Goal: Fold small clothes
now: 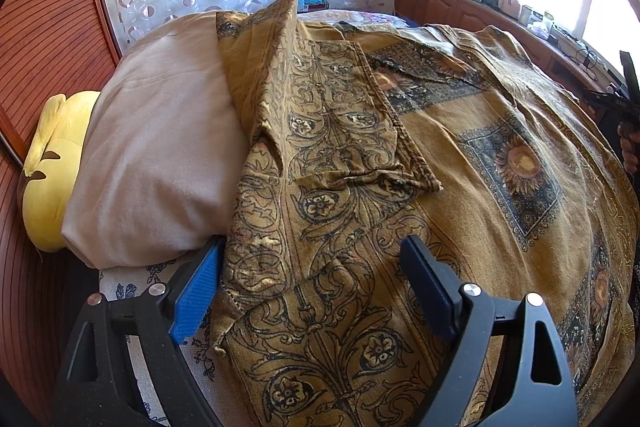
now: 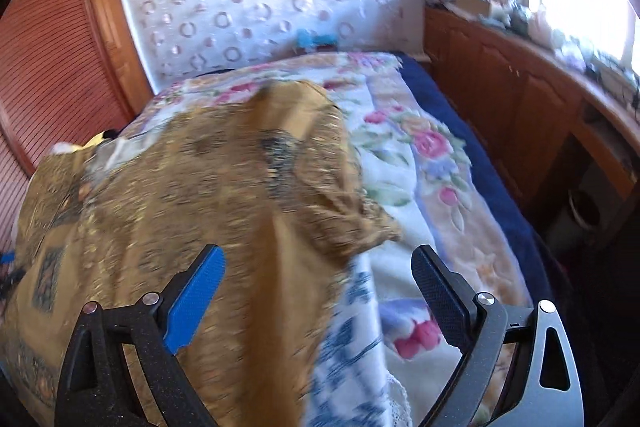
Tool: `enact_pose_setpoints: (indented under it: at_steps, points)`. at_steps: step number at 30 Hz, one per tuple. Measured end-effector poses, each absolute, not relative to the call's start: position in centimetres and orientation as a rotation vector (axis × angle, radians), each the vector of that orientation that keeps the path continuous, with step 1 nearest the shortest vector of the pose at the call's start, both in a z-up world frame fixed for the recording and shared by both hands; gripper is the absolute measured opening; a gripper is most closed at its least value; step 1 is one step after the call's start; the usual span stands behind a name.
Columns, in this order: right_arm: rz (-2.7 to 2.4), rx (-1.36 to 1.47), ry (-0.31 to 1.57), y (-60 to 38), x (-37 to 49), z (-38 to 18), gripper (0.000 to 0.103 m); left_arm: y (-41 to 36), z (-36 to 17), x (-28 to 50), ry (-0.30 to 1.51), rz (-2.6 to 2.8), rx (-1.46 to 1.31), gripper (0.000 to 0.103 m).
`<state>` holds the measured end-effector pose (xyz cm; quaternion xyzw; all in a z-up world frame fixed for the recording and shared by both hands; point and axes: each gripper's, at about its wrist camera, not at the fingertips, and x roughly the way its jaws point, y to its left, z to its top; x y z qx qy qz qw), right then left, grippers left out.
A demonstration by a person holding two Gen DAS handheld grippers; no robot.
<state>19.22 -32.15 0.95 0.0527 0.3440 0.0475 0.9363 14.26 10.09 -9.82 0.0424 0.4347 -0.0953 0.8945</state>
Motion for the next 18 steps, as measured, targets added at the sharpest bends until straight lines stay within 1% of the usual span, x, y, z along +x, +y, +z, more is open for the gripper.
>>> enact_pose_setpoints:
  at_steps: [2, 6, 9, 12, 14, 15, 17, 18]
  points:
    - [0.095, 0.143, 0.729, -32.5, 20.3, 0.6, 0.091, 10.1, -9.6, 14.3, 0.891, -0.172, 0.097, 0.088]
    - [0.103, 0.232, 0.779, -33.1, 21.9, 0.2, 0.085, 9.5, -7.0, 13.4, 0.802, -0.177, 0.061, 0.088]
    - [0.112, 0.292, 0.813, -33.9, 22.6, 0.1, 0.076, 7.8, -5.2, 12.8, 0.762, -0.215, 0.057, 0.088]
    - [0.119, 0.327, 0.827, -34.3, 22.7, 0.5, 0.063, 5.6, -4.6, 12.5, 0.746, -0.272, 0.062, 0.088]
    - [0.125, 0.342, 0.82, -34.6, 22.8, 0.9, 0.052, 4.1, -4.7, 12.6, 0.748, -0.304, 0.068, 0.088]
    - [0.128, 0.341, 0.814, -34.7, 22.9, 1.1, 0.048, 3.4, -4.9, 12.8, 0.754, -0.319, 0.073, 0.088]
    - [0.118, 0.284, 0.795, -34.2, 23.0, 1.6, 0.028, 1.9, -5.8, 13.1, 0.776, -0.338, 0.092, 0.088]
    - [0.104, 0.235, 0.786, -33.7, 23.7, 1.8, 0.024, 1.6, -6.0, 13.1, 0.787, -0.342, 0.102, 0.088]
